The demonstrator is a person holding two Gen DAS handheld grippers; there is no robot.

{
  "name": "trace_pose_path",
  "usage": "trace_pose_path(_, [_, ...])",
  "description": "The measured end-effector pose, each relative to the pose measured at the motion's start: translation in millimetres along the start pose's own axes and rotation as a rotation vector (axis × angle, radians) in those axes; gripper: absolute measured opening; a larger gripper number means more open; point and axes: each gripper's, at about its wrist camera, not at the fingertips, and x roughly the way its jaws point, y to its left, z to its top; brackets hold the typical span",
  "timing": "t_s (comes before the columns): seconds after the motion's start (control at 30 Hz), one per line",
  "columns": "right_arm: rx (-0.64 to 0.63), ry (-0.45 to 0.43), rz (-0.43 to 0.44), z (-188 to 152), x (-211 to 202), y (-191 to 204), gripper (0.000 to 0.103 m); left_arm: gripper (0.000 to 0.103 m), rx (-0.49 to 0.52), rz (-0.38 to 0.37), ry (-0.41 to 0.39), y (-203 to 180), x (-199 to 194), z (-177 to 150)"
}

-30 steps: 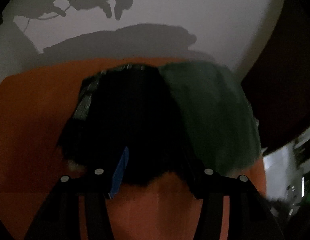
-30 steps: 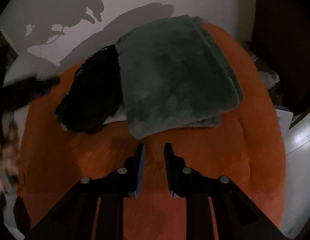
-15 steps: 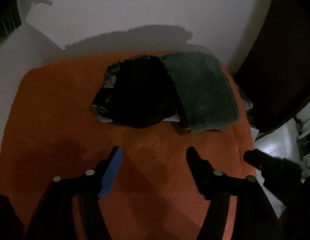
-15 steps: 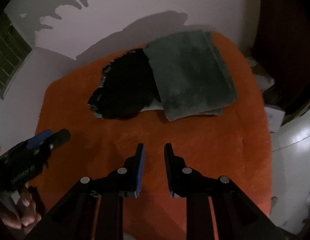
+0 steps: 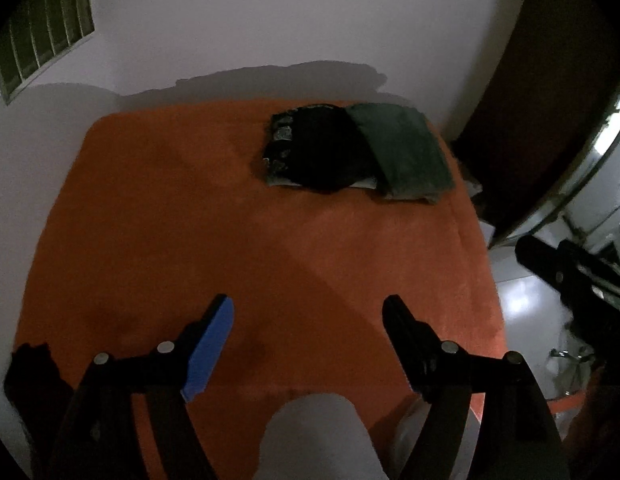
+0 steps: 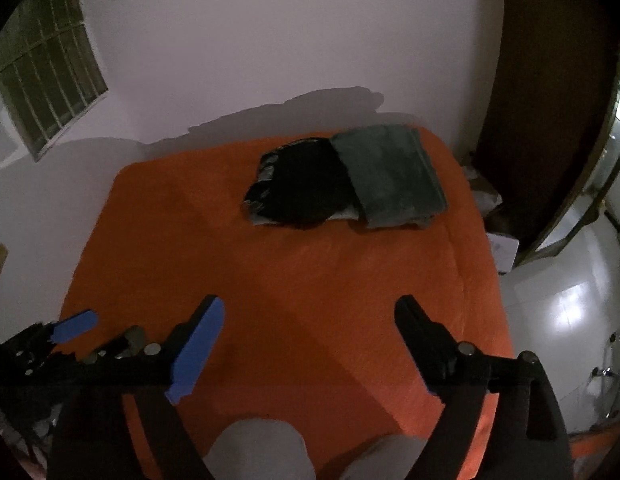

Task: Fold clothes

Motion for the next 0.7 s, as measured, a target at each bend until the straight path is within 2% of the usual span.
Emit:
trace_pose_path(0.1, [0.007,-0.010,0.007,-21.1,-16.3,15.0,0.097,0.078,0.011,0.014,-0.039,8.6,-18.4,-13.5])
trace_pose_path(0.23, [-0.020,0.001,0.002,-36.0,-15.9,30.2,0.098,0.078,0.000,0.010,-0.060,20.7,-30.5,-26.7])
trace_pose_path(0.43, [-0.025,0.038,0.005,-31.7,16.9,32.9,0.098,0.078,0.002,0.023,-0.043,22.6,8.7,-18.4])
trace_pose_path(0.57, [-0.010,0.031,-0.010,-35.6,42.4,26.7,0.098,0.078,-0.003,0.035,-0.032,20.7,40.7,-13.6])
trace_pose_path(0.7, [0.079,0.009,0.043,-53.6,67.4,6.0,0.098,0.078,0.033,0.042,-0.062,10.3,65.1,-36.3])
